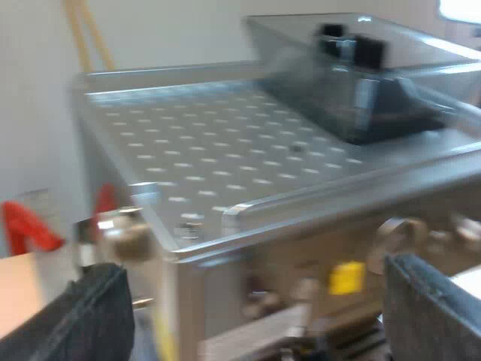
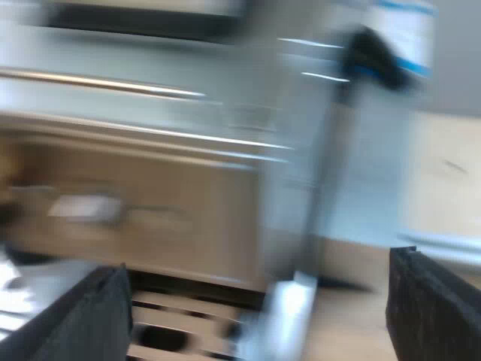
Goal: Place mug into machine
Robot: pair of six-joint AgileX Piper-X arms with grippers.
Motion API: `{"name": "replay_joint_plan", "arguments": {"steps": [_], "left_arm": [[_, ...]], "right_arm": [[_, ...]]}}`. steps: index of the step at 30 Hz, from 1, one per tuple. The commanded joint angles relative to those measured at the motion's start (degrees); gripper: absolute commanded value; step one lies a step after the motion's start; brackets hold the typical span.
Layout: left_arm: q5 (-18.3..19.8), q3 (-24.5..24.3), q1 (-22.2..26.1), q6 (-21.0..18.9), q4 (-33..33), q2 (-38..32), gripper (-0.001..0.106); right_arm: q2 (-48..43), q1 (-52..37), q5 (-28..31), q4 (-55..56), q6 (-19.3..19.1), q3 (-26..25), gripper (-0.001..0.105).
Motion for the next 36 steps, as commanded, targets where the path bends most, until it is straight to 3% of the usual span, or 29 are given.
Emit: {"name": "replay_joint_plan", "arguments": {"steps": [1, 3, 8, 15, 22, 27, 36], "left_arm": [[0.6, -0.6, 3.8, -0.7, 0.6, -0.1, 0.071], [0.6, -0.6, 7.8, -0.7, 2.2, -0.1, 0.071], [1.0, -0.6, 9.0, -0.7, 6.3, -0.1, 0.071], [1.0, -0.6, 8.9, -0.6, 9.8, -4.7, 0.071], [-1.2, -0.6, 8.9, -0.3, 13.9, -14.6, 0.071], [-8.2, -0.6, 8.9, -0.1, 18.6, -23.9, 0.071], [-11.1, -1.0, 8.9, -0.1, 31.0, -37.2, 0.071]], "right_arm": [[-1.1, -5.9, -4.2, 3.8, 1.2, -0.4, 0.071], [-1.8, -14.4, -9.1, 7.2, 1.3, -0.4, 0.071], [-2.4, -28.1, -12.8, 11.7, 0.5, -0.4, 0.071], [-7.6, -41.3, -12.8, 16.0, -8.2, -0.3, 0.071], [-17.1, -41.6, -13.9, 17.0, -8.3, 0.3, 0.071], [-25.5, -41.6, -19.1, 20.8, -8.8, 0.3, 0.071], [-39.2, -41.6, -19.4, 24.2, -8.8, 4.2, 0.071]]}}
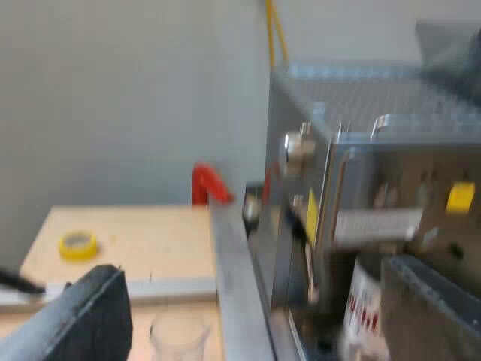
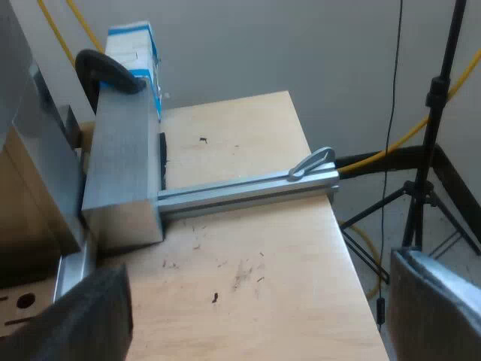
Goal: Place mug into machine
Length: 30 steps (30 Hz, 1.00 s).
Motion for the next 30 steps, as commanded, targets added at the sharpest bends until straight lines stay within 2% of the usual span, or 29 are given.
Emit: {"name": "replay_joint_plan", "arguments": {"steps": [1, 3, 6, 10, 14, 21, 25, 26, 30], "left_arm": [[-1.3, -1.3, -0.1, -0.2, 4.6, -8.2, 0.071], [-1.6, -2.6, 0.0, 0.5, 9.6, -7.2, 0.071], [-2.0, -2.6, 0.0, 2.1, 11.2, -7.9, 0.071], [-2.3, -2.6, 0.0, 2.3, 11.5, -7.9, 0.071], [-2.9, -1.1, 0.0, 2.3, 8.0, -7.9, 0.071], [-3.1, 6.0, 0.0, 2.3, -3.1, -7.6, 0.071], [-3.1, 9.0, 0.0, 2.3, -4.5, -7.6, 0.071], [-3.1, 10.4, 0.0, 2.3, -4.5, -7.6, 0.071], [-3.1, 14.5, 0.0, 2.3, -5.3, -7.5, 0.071]], "right_arm": [[-3.5, -0.1, -0.5, 0.9, -0.7, 0.8, 0.071], [-8.7, -0.1, -0.5, 2.3, -0.7, 2.9, 0.071], [-13.6, -0.1, -0.5, 2.5, -0.9, 4.9, 0.071], [-12.8, 0.6, -2.3, 5.1, -2.4, 4.8, 0.071], [-13.0, 0.6, -6.6, 0.3, -2.2, 7.1, 0.071], [-12.7, 0.6, -6.8, -7.1, -2.2, 13.9, 0.071], [-12.7, 0.6, -6.8, -7.9, -2.2, 17.1, 0.071], [-12.7, 0.6, -6.8, -7.8, -2.2, 19.5, 0.071], [-12.7, 0.6, -6.8, -7.8, -2.2, 23.9, 0.071]]}}
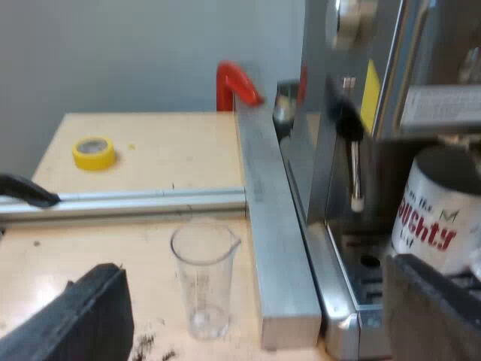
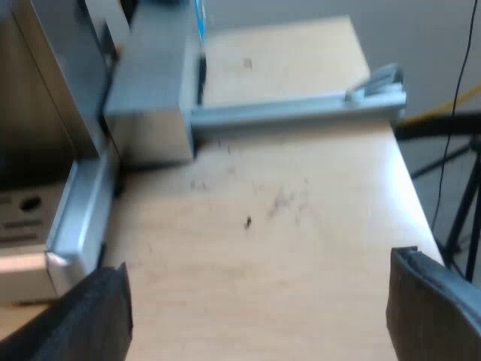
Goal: Place mug into machine
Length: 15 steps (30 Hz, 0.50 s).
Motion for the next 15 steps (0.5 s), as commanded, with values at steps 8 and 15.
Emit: {"name": "replay_joint_plan", "arguments": {"steps": [8, 15], "left_arm": [[-0.9, 6.3, 0.0, -0.1, -0.8, -7.7, 0.071], [-0.9, 6.8, 0.0, -0.1, -1.0, -7.7, 0.071]], "right_arm": [[-2.5, 0.1, -0.6, 0.2, -0.7, 7.1, 0.071], [-2.5, 0.1, -0.6, 0.0, -0.7, 7.5, 0.071]]}}
